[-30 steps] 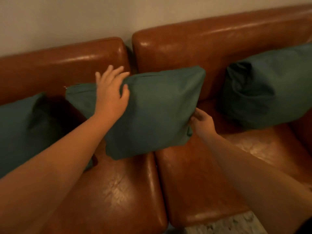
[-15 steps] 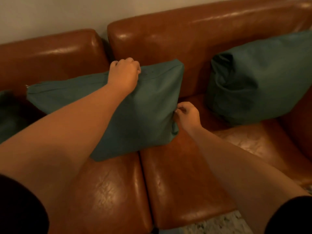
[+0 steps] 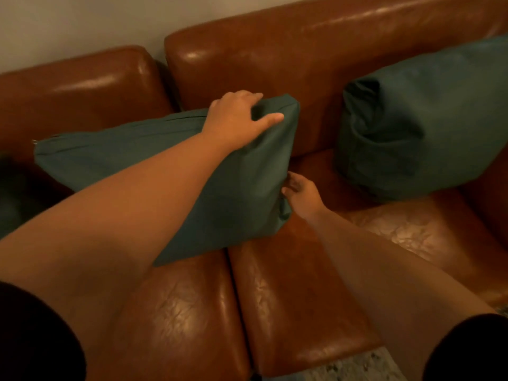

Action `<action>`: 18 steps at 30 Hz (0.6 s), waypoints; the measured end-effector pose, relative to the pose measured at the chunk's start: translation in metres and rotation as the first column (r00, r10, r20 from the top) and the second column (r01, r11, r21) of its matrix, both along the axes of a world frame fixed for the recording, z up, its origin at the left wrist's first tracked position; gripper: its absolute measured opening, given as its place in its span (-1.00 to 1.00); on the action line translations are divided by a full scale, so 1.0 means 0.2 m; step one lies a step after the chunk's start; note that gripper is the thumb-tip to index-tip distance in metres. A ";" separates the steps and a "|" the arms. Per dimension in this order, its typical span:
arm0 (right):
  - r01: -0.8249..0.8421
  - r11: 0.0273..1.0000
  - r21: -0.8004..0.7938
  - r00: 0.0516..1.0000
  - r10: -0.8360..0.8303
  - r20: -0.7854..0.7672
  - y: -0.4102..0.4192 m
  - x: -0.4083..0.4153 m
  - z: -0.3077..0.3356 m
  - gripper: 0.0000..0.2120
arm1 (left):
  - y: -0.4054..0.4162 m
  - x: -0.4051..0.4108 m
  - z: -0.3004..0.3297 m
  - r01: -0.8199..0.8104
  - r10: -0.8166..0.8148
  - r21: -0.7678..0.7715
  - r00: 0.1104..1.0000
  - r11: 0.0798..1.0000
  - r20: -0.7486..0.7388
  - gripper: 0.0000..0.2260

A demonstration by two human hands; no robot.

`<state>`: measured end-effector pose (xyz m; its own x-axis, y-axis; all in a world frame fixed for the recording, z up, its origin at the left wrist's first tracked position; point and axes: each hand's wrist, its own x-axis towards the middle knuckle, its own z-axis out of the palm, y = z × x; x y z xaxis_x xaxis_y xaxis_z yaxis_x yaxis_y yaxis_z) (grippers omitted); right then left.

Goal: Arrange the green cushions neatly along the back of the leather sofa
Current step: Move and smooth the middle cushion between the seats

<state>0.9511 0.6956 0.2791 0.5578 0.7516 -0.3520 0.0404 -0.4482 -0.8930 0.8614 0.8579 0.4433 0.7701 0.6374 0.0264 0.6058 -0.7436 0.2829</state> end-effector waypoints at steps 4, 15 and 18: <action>0.150 0.989 0.017 0.989 -0.150 0.010 0.03 0.01 -0.03 -0.80 | -0.04 0.08 -0.05 -0.029 0.027 0.061 0.999 0.998 0.031 -0.63; 0.059 0.998 -0.018 0.989 -0.056 0.139 0.15 0.04 0.07 -0.69 | 0.00 0.06 -0.05 -0.056 0.021 0.147 0.974 0.988 0.225 -0.87; 0.003 0.999 0.045 0.989 -0.009 0.147 0.18 0.03 0.07 -0.69 | 0.02 0.05 -0.03 -0.037 -0.010 0.169 0.963 0.985 0.268 -0.86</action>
<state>0.9576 0.7307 0.2926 0.6058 0.7612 -0.2316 0.1706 -0.4085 -0.8967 0.8723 0.8617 0.4365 0.7112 0.6158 0.3390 0.5360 -0.7871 0.3052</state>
